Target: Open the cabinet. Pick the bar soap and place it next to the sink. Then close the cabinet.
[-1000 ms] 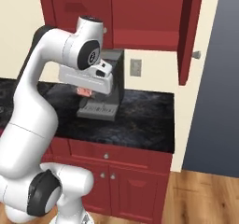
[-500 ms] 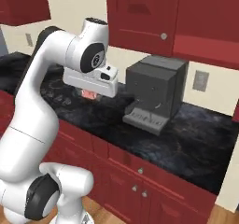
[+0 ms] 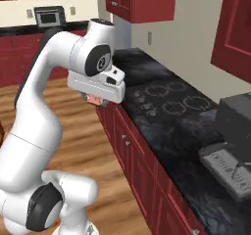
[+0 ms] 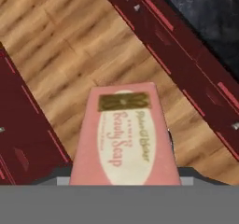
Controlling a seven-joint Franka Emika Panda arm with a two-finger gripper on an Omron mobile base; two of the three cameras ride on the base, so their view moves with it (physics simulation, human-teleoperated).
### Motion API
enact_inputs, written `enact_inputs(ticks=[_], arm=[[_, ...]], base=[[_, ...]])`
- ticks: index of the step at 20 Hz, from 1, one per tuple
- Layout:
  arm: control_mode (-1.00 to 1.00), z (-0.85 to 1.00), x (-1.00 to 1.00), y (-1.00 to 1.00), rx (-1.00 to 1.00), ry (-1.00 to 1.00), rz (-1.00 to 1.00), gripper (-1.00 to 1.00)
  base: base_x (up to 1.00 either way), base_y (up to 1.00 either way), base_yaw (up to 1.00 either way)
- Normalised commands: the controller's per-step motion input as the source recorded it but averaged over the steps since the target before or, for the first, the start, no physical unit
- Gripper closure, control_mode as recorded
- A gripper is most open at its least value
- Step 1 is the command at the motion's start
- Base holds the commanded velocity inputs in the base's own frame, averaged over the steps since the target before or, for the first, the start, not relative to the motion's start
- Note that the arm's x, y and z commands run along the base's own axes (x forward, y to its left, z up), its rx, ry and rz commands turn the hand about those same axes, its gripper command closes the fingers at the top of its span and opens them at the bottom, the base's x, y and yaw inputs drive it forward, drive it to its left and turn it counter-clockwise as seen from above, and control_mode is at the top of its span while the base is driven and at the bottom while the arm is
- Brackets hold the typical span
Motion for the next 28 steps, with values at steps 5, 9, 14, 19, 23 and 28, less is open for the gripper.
enact_inputs(ticks=[5,9,14,19,23,28], arm=[[1.00,0.00,0.00,0.00,0.00,0.00,0.00,1.00],[1.00,0.00,0.00,0.00,0.00,0.00,0.00,1.00],[1.00,0.00,0.00,0.00,0.00,0.00,0.00,1.00],[1.00,0.00,0.00,0.00,0.00,0.00,0.00,1.00],[1.00,0.00,0.00,0.00,0.00,0.00,0.00,1.00],[1.00,0.00,0.00,0.00,0.00,0.00,0.00,1.00]], base=[[-0.12,-0.14,0.99],[-0.04,-0.16,1.00],[0.00,-0.14,1.00],[0.09,-0.33,1.00],[0.49,-0.55,1.00],[0.90,-0.97,0.67]])
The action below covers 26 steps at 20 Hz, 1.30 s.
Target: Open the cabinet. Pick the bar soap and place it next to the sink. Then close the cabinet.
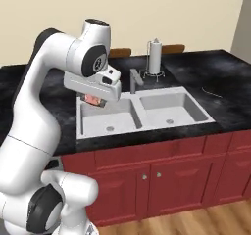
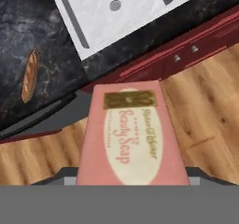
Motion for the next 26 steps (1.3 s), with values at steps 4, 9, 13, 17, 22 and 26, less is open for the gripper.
enact_inputs(ticks=[4,9,13,17,22,26], arm=[[1.00,0.00,0.00,0.00,0.00,0.00,0.00,1.00],[1.00,0.00,0.00,0.00,0.00,0.00,0.00,1.00],[1.00,0.00,0.00,0.00,0.00,0.00,0.00,1.00],[1.00,0.00,0.00,0.00,0.00,0.00,0.00,1.00],[1.00,0.00,0.00,0.00,0.00,0.00,0.00,1.00],[1.00,0.00,0.00,0.00,0.00,0.00,0.00,1.00]], base=[[1.00,-1.00,0.30],[1.00,-1.00,0.18],[1.00,-1.00,0.14],[0.85,-1.00,0.18],[0.46,-1.00,0.07],[0.92,-1.00,0.19]])
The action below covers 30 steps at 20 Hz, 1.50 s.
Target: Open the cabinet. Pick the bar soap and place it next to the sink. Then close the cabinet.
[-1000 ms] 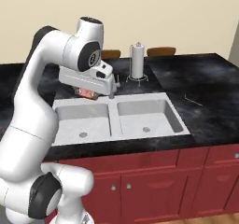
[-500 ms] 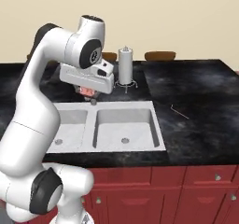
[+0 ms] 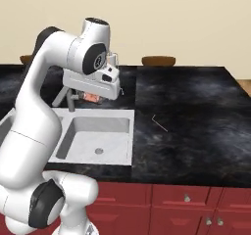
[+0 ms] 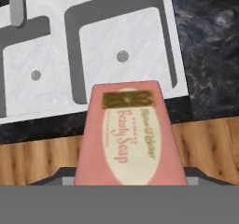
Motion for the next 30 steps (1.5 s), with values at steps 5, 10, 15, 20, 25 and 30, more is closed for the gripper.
enact_inputs(ticks=[5,10,15,20,25,30], arm=[[1.00,0.00,0.00,0.00,0.00,0.00,0.00,1.00],[1.00,0.00,0.00,0.00,0.00,0.00,0.00,1.00],[1.00,0.00,0.00,0.00,0.00,0.00,0.00,1.00],[-1.00,-0.06,0.02,-0.36,0.00,0.00,-0.04,1.00],[-1.00,-0.56,0.58,-1.00,0.00,0.07,-0.04,1.00],[-1.00,-0.73,0.51,-1.00,-0.01,0.17,-0.01,1.00]], base=[[0.87,-1.00,0.43],[0.29,-1.00,0.21],[0.00,-0.54,-0.05],[0.00,-0.20,-0.03],[0.00,0.00,0.00],[0.00,0.00,0.00]])
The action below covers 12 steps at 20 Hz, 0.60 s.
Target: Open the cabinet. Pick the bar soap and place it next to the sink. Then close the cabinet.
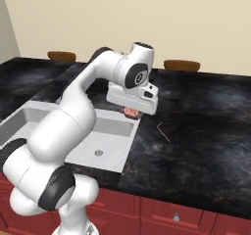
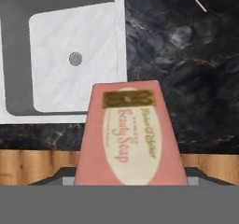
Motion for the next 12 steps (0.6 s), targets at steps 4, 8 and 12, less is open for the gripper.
enact_inputs(ticks=[4,8,12], arm=[[-1.00,-0.67,0.34,-0.47,-0.05,0.22,-0.01,1.00],[-1.00,-0.35,0.44,0.34,-0.08,0.25,0.00,1.00],[-1.00,-0.47,0.44,0.15,0.00,0.00,0.00,1.00]], base=[[0.00,0.00,0.00],[0.00,0.00,0.00],[0.00,0.00,0.00]])
